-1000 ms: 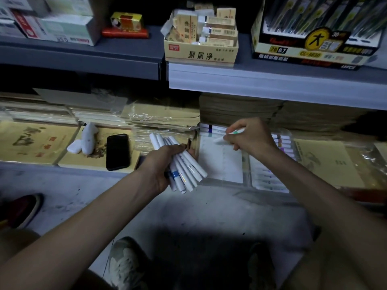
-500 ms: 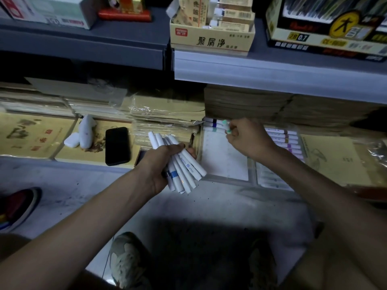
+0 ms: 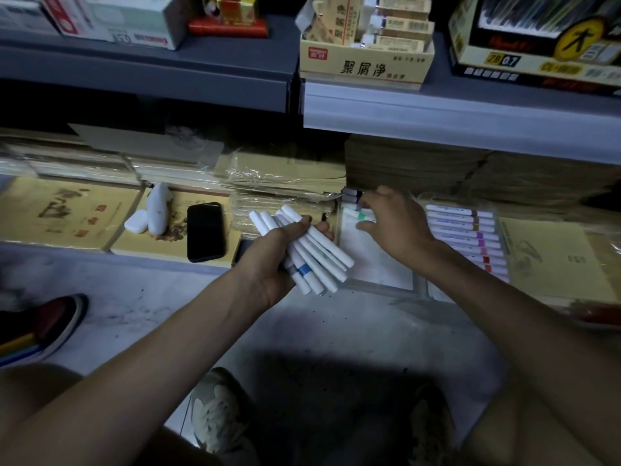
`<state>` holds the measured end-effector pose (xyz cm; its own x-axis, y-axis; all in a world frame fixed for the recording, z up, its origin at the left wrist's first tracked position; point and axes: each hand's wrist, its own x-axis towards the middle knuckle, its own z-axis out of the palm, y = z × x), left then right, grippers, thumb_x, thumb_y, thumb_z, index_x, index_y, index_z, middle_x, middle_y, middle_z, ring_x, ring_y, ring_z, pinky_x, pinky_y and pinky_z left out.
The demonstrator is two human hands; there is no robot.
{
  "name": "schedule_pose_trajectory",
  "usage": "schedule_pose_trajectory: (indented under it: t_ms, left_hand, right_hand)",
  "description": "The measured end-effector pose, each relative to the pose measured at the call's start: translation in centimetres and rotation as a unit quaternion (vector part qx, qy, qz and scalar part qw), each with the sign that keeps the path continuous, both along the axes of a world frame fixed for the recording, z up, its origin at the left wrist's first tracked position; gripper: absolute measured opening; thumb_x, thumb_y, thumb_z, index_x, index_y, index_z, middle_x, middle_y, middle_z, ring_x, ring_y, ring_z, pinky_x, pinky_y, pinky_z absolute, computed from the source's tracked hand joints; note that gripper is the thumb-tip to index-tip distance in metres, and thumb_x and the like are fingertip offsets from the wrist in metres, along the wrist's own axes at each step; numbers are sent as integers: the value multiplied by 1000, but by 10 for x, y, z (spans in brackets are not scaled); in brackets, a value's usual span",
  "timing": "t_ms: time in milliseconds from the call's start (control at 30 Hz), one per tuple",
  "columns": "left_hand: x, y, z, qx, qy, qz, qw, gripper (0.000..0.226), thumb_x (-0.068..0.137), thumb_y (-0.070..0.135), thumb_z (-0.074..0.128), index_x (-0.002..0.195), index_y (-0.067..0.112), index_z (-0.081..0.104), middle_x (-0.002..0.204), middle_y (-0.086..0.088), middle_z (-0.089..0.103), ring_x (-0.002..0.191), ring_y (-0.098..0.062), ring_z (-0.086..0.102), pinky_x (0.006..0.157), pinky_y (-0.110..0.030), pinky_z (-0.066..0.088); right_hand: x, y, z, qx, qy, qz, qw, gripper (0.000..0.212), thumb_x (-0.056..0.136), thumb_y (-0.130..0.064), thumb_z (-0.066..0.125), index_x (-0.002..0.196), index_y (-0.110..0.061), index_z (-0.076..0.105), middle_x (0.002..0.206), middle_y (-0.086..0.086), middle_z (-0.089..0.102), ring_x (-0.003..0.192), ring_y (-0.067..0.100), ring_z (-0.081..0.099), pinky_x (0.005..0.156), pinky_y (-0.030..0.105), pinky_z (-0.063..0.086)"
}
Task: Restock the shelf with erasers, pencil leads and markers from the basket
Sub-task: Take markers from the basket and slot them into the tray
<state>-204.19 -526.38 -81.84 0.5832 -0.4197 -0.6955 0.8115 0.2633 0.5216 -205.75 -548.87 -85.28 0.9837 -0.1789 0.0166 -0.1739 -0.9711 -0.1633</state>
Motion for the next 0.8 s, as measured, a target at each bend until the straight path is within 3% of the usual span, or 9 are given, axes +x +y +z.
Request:
schedule_pose_trajectory:
  t_ms: [100, 200, 267, 333, 433, 533, 633, 733, 800]
  left_hand:
    - [-1, 0, 1, -31, -6, 20, 999, 33, 102, 20, 62, 130, 2, 67, 123, -12, 74, 115, -25, 72, 94, -40, 59]
    - [-4, -4, 3, -34, -35, 28, 998, 29, 104, 28, 59, 117, 6, 74, 113, -9, 77, 102, -23, 75, 97, -41, 56]
    - [-11, -11, 8, -49, -59, 28, 997, 26, 105, 30, 58, 113, 11, 74, 102, -5, 77, 93, -20, 75, 93, -40, 59]
    - [-19, -20, 10, -48, -86, 24, 995, 24, 105, 31, 57, 113, 15, 73, 98, -1, 76, 89, -16, 75, 89, -37, 61]
    - [-30, -28, 11, -28, -98, 6, 995, 36, 104, 35, 58, 129, 13, 70, 106, -5, 74, 95, -22, 74, 92, -44, 57]
    - [-39, -33, 13, -40, -84, -37, 995, 34, 104, 36, 58, 126, 15, 72, 124, -4, 73, 119, -23, 68, 99, -56, 53]
    - [-45, -34, 17, -33, -93, -55, 994, 33, 100, 29, 65, 126, 10, 69, 125, -7, 74, 114, -22, 72, 76, -48, 63]
    - [-42, -23, 21, -4, -113, -72, 991, 41, 93, 33, 72, 125, 8, 70, 123, -8, 74, 123, -30, 67, 106, -45, 53]
    - [-36, -13, 32, 39, -196, -62, 978, 37, 91, 44, 71, 115, 16, 70, 116, -3, 74, 123, -32, 66, 107, -42, 51]
  right_hand:
    - [-10, 19, 24, 273, -62, -115, 953, 27, 91, -49, 70, 94, -23, 74, 93, -3, 73, 91, 18, 70, 80, 39, 57]
    - [-34, 43, 50, 442, 82, -65, 891, 43, 80, -62, 75, 107, -29, 70, 102, -9, 74, 95, 8, 71, 88, 39, 59]
    - [-51, 57, 59, 428, 169, -3, 888, 62, 67, -61, 86, 117, -34, 62, 107, -13, 72, 96, 3, 70, 85, 31, 59]
    - [-59, 67, 55, 368, 158, 4, 916, 64, 64, -52, 91, 114, -35, 55, 102, -15, 68, 91, -1, 66, 75, 22, 56]
    - [-63, 71, 51, 405, 133, -20, 904, 41, 71, -30, 90, 99, -27, 60, 89, -9, 70, 75, 8, 70, 59, 23, 56]
    - [-73, 71, 46, 436, 134, -37, 889, 16, 80, -17, 75, 86, -21, 61, 63, -5, 68, 54, 18, 68, 48, 29, 50]
    - [-82, 70, 44, 421, 104, -44, 900, 15, 82, -20, 73, 77, -22, 59, 52, -8, 59, 47, 11, 57, 47, 25, 44]
    - [-87, 61, 47, 357, 89, -17, 930, 20, 81, -28, 75, 71, -23, 58, 64, -7, 61, 56, 9, 58, 50, 24, 41]
    - [-90, 51, 53, 280, 88, -2, 956, 27, 79, -32, 75, 68, -22, 53, 67, -5, 59, 61, 13, 58, 52, 28, 40]
